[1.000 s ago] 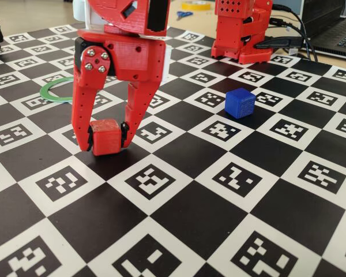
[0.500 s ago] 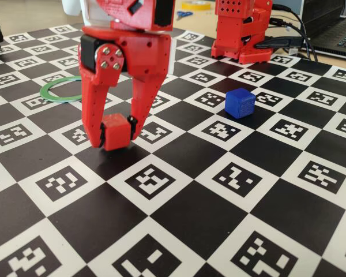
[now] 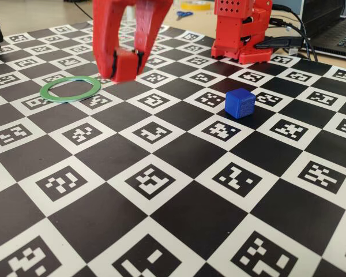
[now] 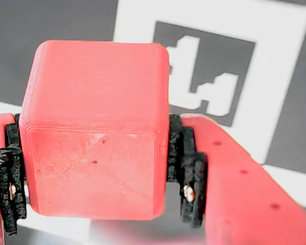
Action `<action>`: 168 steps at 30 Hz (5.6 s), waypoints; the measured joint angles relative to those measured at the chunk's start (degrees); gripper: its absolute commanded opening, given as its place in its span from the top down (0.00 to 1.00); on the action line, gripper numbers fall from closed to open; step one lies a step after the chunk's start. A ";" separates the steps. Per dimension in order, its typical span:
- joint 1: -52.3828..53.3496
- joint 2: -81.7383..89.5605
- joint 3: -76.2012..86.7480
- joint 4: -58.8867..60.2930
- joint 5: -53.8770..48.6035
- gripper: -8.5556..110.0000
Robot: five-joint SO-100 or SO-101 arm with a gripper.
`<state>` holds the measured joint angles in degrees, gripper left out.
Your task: Grab the red cube then put it in the green circle then put the blue cube on top and finally the orange cube on top
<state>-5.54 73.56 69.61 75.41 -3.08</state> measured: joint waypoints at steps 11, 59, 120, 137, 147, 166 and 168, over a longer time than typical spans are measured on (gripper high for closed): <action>8.61 20.65 14.50 2.46 -12.92 0.92; 25.75 -3.69 -6.77 5.54 -24.08 0.92; 24.08 -24.96 -14.94 -0.97 -12.57 0.92; 23.82 -24.96 -11.43 -2.46 -12.04 0.92; 24.17 -24.87 -10.81 -2.64 -12.92 0.91; 24.17 -24.87 -10.20 -2.64 -11.78 0.67; 24.17 -24.87 -9.76 -2.64 -11.51 0.67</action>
<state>18.63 48.69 59.85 72.77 -14.59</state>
